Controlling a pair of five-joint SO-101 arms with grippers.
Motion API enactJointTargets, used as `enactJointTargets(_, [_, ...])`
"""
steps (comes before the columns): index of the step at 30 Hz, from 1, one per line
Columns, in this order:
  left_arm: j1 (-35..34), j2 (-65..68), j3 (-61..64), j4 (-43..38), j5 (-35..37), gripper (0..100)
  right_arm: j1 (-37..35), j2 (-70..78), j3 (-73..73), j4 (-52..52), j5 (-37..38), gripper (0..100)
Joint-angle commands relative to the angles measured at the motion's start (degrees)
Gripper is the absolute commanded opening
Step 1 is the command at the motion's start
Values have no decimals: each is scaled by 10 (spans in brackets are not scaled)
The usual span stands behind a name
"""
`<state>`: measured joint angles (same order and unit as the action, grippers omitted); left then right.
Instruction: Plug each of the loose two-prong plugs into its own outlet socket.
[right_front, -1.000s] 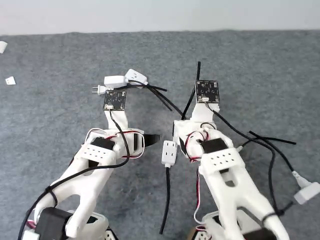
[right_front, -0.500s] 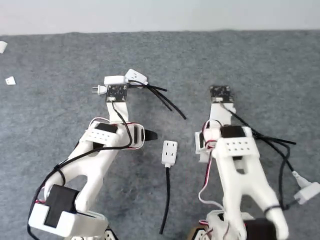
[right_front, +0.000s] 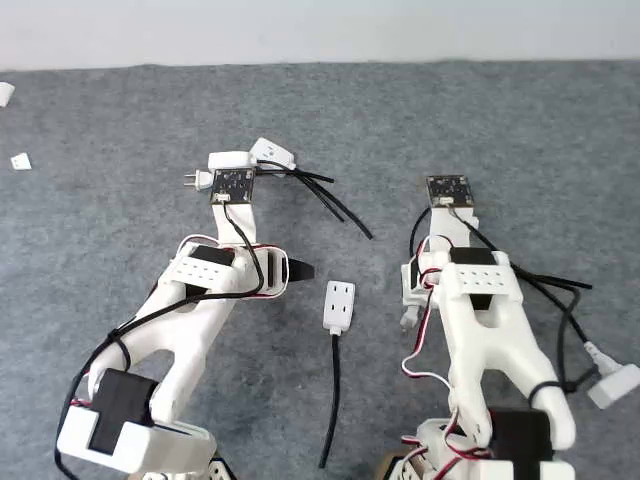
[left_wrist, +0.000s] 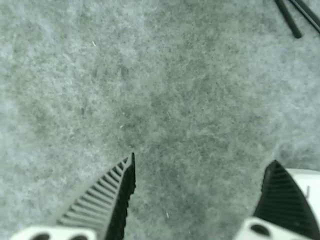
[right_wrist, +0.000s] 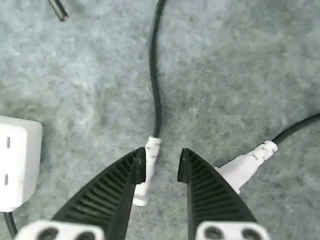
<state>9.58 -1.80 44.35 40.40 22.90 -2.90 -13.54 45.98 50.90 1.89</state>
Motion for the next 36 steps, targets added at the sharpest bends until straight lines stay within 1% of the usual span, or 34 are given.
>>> enactJointTargets(1, [-3, -3, -25, 6, 4, 375, 2, 0, -38, -8, 6, 101])
enactJointTargets(5, [-3, -4, -25, 7, 4, 375, -10, 8, -38, -7, -6, 95])
enactJointTargets(8, [-3, -4, -25, 7, 4, 375, 7, -3, -38, -12, -45, 2])
enactJointTargets(10, [-3, -4, -26, 7, 4, 375, 10, -31, -34, -10, -61, 18])
enactJointTargets(11, [-3, -4, -26, 7, 4, 375, 9, -49, -32, -7, -67, 6])
enactJointTargets(15, [-3, -4, -26, 7, 3, 375, -42, -107, 10, -13, -69, 8])
enactJointTargets(17, [-3, -4, -26, 7, 3, 375, -69, -109, 21, -10, -68, 8])
enactJointTargets(19, [-3, -4, -26, 7, 3, 375, -80, -89, 22, -7, -68, 8])
enactJointTargets(21, [-3, -4, -26, 7, 3, 375, -77, -58, 16, -7, -63, 8])
enactJointTargets(26, [-3, -4, -26, 7, 3, 375, -36, 11, -23, 28, -49, 8])
enactJointTargets(31, [-3, -4, -26, 7, 3, 375, -7, 15, -25, 34, -47, 8])
enactJointTargets(36, [-3, -4, -26, 7, 3, 375, -3, 15, -25, 34, -47, 8])
